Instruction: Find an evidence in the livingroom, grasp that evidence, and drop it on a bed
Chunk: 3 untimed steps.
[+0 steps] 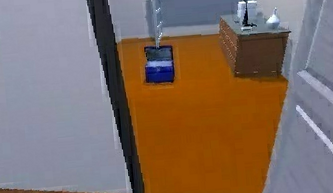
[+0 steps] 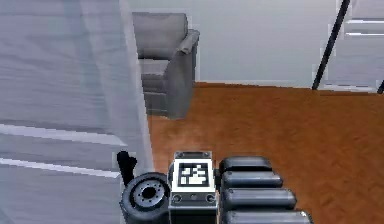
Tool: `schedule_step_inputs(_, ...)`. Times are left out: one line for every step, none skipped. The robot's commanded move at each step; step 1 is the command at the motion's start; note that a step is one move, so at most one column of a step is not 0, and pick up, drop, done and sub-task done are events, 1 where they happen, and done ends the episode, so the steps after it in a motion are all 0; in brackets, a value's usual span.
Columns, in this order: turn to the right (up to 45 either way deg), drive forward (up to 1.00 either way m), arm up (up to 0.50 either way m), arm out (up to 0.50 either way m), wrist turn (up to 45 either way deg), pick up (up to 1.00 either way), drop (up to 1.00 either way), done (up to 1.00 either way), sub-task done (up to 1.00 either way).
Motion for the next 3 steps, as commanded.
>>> schedule_step_inputs(0.0,1.0,0.0,0.0,0.0,0.0,0.0,0.0,0.0)
schedule_step_inputs(0.0,0.4,0.0,0.0,0.0,0.0,0.0,0.0,0.0)
schedule_step_inputs(9.0,0.0,0.0,0.0,0.0,0.0,0.0,0.0,0.0)
